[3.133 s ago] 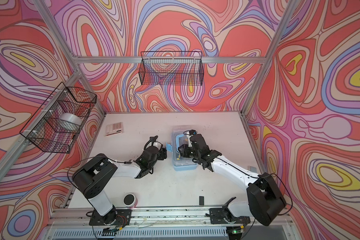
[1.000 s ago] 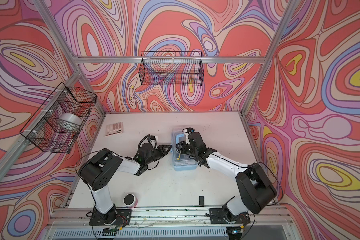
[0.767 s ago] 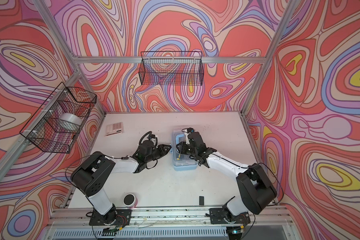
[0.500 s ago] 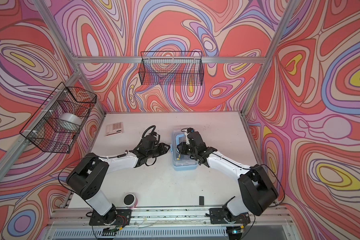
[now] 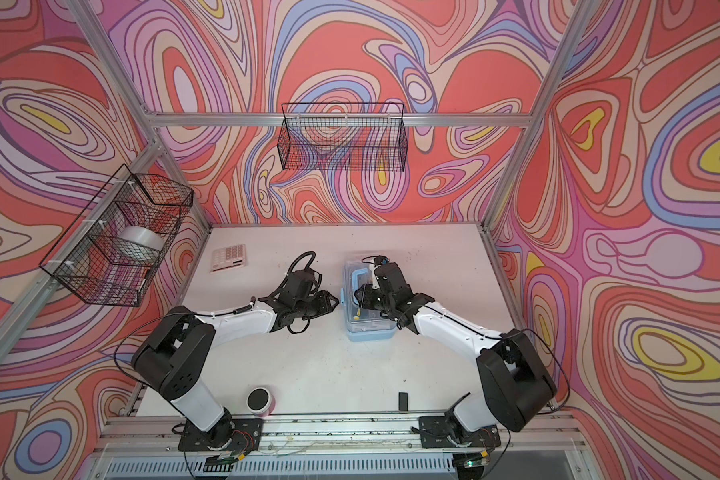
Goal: Pack the tool kit
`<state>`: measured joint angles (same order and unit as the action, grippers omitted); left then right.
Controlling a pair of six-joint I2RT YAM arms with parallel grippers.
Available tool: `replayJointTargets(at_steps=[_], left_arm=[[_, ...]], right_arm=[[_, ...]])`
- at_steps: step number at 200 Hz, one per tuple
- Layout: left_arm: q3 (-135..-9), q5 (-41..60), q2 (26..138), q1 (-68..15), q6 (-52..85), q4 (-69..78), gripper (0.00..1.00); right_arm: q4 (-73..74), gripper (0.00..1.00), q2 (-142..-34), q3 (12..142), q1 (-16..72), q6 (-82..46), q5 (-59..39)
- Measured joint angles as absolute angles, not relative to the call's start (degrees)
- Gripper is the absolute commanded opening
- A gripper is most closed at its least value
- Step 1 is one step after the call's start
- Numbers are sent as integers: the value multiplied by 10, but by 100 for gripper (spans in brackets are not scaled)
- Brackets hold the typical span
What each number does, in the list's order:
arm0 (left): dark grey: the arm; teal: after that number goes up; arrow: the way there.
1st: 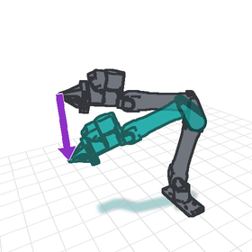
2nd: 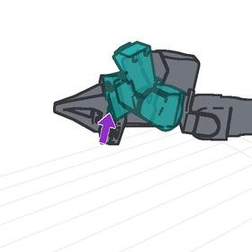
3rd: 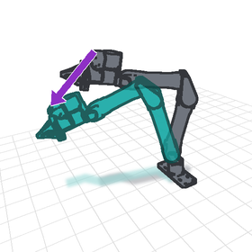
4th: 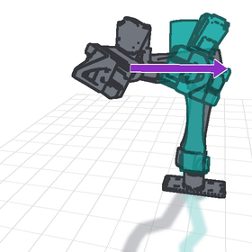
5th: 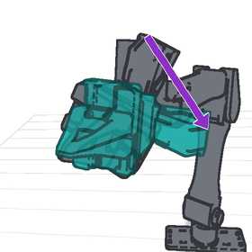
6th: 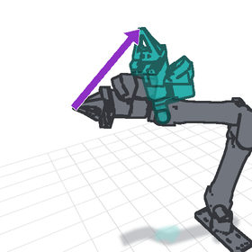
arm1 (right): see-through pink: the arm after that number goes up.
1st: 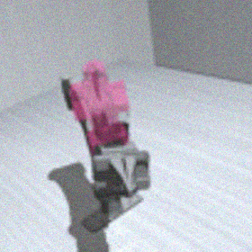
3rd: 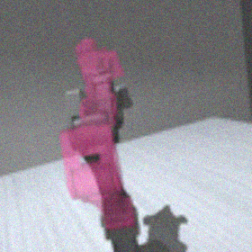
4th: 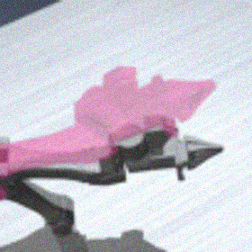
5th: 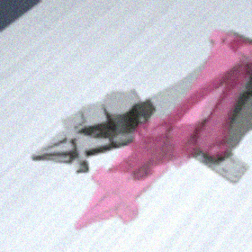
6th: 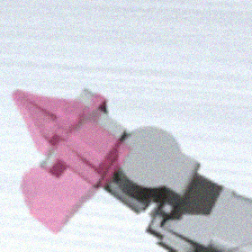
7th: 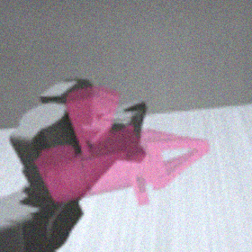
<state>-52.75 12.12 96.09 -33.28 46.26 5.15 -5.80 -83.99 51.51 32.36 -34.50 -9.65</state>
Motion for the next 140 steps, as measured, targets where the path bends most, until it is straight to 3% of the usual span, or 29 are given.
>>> replayJointTargets(at_steps=[140], left_arm=[[-639,118,997,-339,425,-52,49]], right_arm=[[-69,26,-843,522,324,-332,-92]])
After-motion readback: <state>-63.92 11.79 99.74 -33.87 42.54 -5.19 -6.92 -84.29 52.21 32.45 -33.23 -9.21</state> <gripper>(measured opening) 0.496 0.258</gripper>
